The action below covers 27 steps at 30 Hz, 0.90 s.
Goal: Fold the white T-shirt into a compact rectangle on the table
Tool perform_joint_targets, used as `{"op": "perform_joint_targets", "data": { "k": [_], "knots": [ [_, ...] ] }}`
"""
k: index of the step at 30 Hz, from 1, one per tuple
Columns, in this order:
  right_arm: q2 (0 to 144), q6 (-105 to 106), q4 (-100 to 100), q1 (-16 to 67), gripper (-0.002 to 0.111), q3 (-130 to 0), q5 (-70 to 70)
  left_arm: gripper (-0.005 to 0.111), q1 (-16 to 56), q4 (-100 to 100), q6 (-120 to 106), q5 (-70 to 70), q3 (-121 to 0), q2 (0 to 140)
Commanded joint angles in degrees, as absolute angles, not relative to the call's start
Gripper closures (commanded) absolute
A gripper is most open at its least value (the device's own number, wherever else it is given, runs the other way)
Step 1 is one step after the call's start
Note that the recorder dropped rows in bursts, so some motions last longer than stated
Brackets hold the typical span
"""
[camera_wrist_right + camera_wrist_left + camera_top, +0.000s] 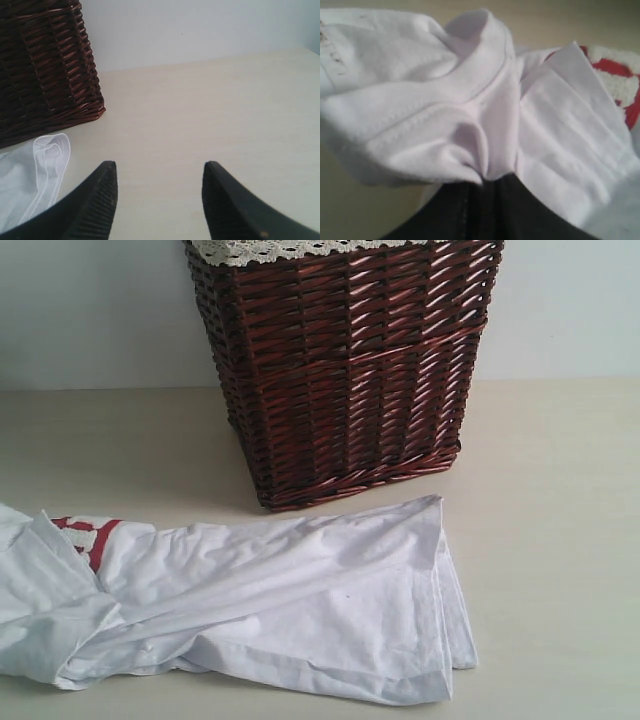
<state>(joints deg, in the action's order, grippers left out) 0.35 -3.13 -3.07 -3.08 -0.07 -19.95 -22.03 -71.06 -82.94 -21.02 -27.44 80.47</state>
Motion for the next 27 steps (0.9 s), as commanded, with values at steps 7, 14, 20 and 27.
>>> {"op": "perform_joint_targets", "data": {
  "k": [7, 14, 20, 27],
  "knots": [
    [0.00, -3.11, -2.89, -3.33, 0.057, 0.00, -19.12, 0.107, -21.64, -91.96, -100.92, -37.27, -27.93, 75.21],
    [0.00, -3.11, -2.89, -3.33, 0.057, 0.00, -19.12, 0.107, -15.36, -93.72, -105.65, -37.65, -27.93, 74.70],
    [0.00, -3.11, -2.89, -3.33, 0.057, 0.00, -19.12, 0.107, -7.21, -97.02, -109.11, -37.65, -27.93, 74.70],
    [0.00, -3.11, -3.02, -3.33, 0.057, 0.00, -19.12, 0.107, 4.73, -99.95, -109.11, -37.30, -29.23, 74.70]
  ]
}}
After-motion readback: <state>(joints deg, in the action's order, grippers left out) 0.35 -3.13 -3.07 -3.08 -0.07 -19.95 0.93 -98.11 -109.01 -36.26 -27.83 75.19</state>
